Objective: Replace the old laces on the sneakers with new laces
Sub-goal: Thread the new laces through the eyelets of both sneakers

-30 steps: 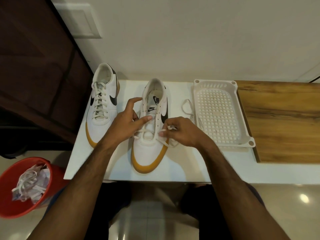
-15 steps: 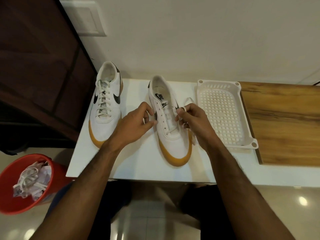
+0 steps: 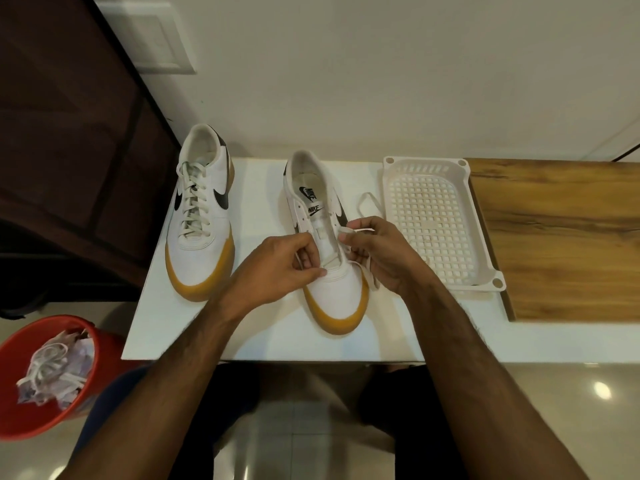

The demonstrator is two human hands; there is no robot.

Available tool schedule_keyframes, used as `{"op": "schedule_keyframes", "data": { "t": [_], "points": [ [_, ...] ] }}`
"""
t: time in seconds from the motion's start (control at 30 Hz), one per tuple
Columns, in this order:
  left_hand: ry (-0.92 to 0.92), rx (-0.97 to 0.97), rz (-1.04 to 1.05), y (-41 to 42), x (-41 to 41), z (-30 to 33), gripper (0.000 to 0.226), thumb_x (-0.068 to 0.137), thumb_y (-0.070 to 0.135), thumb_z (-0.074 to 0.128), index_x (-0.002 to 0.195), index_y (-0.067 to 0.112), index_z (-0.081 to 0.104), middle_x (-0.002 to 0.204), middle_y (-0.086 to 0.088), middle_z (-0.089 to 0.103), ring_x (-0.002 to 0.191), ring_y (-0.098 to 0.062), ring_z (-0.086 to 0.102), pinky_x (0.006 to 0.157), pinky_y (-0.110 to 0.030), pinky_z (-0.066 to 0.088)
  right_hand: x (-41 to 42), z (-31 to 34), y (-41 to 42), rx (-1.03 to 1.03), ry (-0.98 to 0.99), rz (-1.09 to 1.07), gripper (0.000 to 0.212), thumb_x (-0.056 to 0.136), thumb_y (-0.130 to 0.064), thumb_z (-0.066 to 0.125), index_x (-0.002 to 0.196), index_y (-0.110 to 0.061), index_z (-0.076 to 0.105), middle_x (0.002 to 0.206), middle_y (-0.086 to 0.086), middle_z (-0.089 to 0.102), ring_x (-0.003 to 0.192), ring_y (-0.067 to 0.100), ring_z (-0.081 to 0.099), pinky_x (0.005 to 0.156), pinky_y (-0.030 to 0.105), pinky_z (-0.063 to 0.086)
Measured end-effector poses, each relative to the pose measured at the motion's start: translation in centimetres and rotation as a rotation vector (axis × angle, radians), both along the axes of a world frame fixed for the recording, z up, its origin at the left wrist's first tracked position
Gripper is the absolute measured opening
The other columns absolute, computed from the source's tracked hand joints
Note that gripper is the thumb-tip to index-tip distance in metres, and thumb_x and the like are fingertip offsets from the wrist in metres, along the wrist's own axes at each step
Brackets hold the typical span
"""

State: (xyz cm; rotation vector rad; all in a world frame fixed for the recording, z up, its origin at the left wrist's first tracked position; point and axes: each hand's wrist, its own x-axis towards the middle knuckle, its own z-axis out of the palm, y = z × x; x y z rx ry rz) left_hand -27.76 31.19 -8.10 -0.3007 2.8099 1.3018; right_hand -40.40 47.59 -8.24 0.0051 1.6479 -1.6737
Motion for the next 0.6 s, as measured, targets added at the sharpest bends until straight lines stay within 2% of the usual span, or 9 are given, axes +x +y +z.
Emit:
{"op": "schedule_keyframes", "data": {
  "t": [0.13, 0.2, 0.27, 0.33, 0.37, 0.43, 0.5, 0.6],
  "points": [
    [-0.043, 0.014, 0.058, -0.9, 0.2, 0.8, 0.016, 0.078, 0.020, 0.086, 0.082, 0.023, 0.071, 0.076, 0.009, 0.070, 0.071, -0.004, 0.064, 0.066, -0.014, 0.049, 0.8, 0.2, -0.6, -0.002, -0.038, 0.083, 0.038, 0.085, 0.006, 0.074, 0.119, 0.001, 0.059, 0.094, 0.015, 0.062, 0.087, 0.026, 0.058, 0.075, 0.033, 0.053],
    [-0.039, 0.004, 0.048, -1.2, 0.3, 1.1, 0.016, 0.078, 0.018, 0.086, 0.079, 0.024, 0.072, 0.079, 0.010, 0.071, 0.073, -0.004, 0.065, 0.068, -0.017, 0.052, 0.8, 0.4, -0.5, 0.002, 0.007, 0.111, 0.034, 0.086, 0.003, 0.075, 0.116, -0.002, 0.060, 0.089, 0.011, 0.060, 0.080, 0.021, 0.058, 0.068, 0.030, 0.053],
    [-0.030, -0.028, 0.027, -1.1, 0.4, 1.2, 0.018, 0.077, 0.016, 0.085, 0.076, 0.027, 0.070, 0.080, 0.011, 0.070, 0.074, -0.005, 0.066, 0.070, -0.021, 0.054, 0.6, 0.3, -0.3, 0.136, 0.251, 0.183, 0.030, 0.087, -0.006, 0.077, 0.113, -0.009, 0.062, 0.085, 0.004, 0.060, 0.073, 0.014, 0.059, 0.067, 0.028, 0.053],
    [-0.013, -0.057, 0.007, -0.9, 0.4, 1.3, 0.020, 0.076, 0.015, 0.083, 0.075, 0.026, 0.066, 0.078, 0.011, 0.070, 0.073, -0.008, 0.067, 0.069, -0.025, 0.055, 0.3, 0.2, 0.0, 0.300, 0.552, 0.250, 0.026, 0.087, -0.013, 0.077, 0.109, -0.015, 0.064, 0.098, -0.001, 0.065, 0.085, 0.013, 0.064, 0.078, 0.029, 0.054],
    [-0.005, -0.056, 0.000, -0.9, 0.5, 1.3, 0.020, 0.076, 0.013, 0.081, 0.075, 0.025, 0.065, 0.077, 0.010, 0.070, 0.073, -0.009, 0.067, 0.069, -0.025, 0.055, 0.1, 0.0, 0.0, 0.340, 0.635, 0.265, 0.024, 0.087, -0.014, 0.076, 0.107, -0.017, 0.064, 0.105, -0.001, 0.066, 0.093, 0.014, 0.065, 0.084, 0.030, 0.054],
    [0.009, 0.004, -0.002, -1.2, 0.7, 1.2, 0.019, 0.076, 0.008, 0.079, 0.076, 0.019, 0.064, 0.076, 0.009, 0.071, 0.074, -0.008, 0.067, 0.064, -0.019, 0.050, 0.1, -0.1, 0.2, 0.341, 0.651, 0.287, 0.021, 0.089, -0.015, 0.075, 0.107, -0.018, 0.064, 0.110, -0.002, 0.066, 0.100, 0.015, 0.065, 0.088, 0.030, 0.054],
    [0.016, 0.117, 0.037, -1.4, 0.6, 1.2, 0.018, 0.078, 0.000, 0.076, 0.078, 0.012, 0.062, 0.078, 0.004, 0.071, 0.071, -0.007, 0.064, 0.062, -0.015, 0.046, 0.2, -0.1, 0.2, 0.341, 0.650, 0.326, 0.019, 0.091, -0.015, 0.073, 0.108, -0.017, 0.065, 0.106, -0.003, 0.067, 0.096, 0.012, 0.065, 0.083, 0.022, 0.052],
    [0.107, 0.379, 0.168, -1.7, 0.1, 1.6, 0.021, 0.086, -0.010, 0.065, 0.086, 0.010, 0.058, 0.080, 0.000, 0.070, 0.071, -0.013, 0.060, 0.062, -0.024, 0.049, 0.1, -0.3, 0.2, 0.371, 0.721, 0.345, 0.017, 0.092, -0.014, 0.072, 0.108, -0.015, 0.066, 0.101, -0.001, 0.067, 0.086, 0.005, 0.061, 0.069, 0.005, 0.042]
  ]
}}
